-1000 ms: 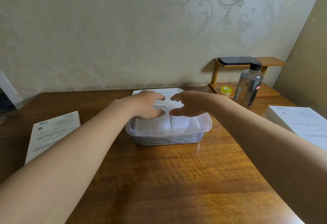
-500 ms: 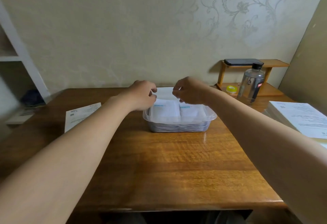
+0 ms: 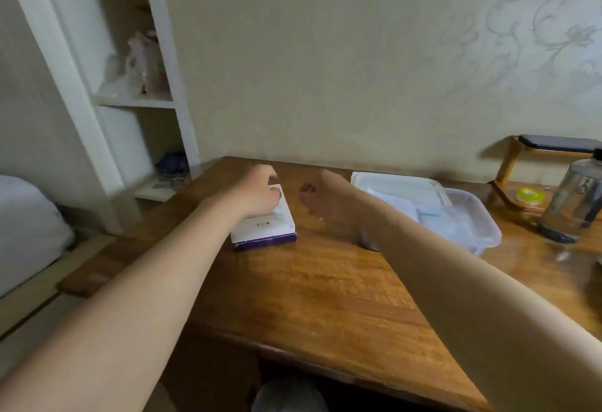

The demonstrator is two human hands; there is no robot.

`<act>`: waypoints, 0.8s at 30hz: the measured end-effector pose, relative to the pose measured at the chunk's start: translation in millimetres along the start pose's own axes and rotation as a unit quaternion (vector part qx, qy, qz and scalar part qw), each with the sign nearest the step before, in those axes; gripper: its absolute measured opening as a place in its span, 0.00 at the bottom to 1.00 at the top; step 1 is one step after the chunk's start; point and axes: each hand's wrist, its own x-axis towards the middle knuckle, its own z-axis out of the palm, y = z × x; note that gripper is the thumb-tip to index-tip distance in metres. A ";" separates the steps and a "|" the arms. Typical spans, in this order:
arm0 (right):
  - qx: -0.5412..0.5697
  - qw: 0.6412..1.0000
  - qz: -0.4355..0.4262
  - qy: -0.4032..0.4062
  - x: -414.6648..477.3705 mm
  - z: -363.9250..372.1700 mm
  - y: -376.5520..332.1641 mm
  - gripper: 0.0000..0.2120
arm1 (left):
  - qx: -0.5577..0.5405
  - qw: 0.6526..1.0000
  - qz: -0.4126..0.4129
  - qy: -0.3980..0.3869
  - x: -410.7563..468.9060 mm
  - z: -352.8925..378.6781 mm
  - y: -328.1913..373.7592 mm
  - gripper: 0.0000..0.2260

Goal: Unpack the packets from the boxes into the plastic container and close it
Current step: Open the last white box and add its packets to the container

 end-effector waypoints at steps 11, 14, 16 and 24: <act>-0.008 0.996 0.047 -0.078 20.5 69.8 -26.3 0.21 | -0.122 0.979 -0.161 -0.004 -9.8 24.6 -72.9 0.22; 0.046 0.997 0.059 -0.024 26.4 70.7 -23.1 0.18 | -0.118 0.983 -0.142 0.003 -1.4 25.5 -76.1 0.16; 0.087 0.993 0.079 0.020 31.7 69.2 -23.3 0.11 | -0.110 0.983 -0.147 0.020 4.4 23.4 -73.3 0.13; 0.287 0.936 0.133 0.155 41.1 36.8 5.1 0.07 | -0.347 0.914 -0.203 0.057 31.6 18.7 -39.5 0.17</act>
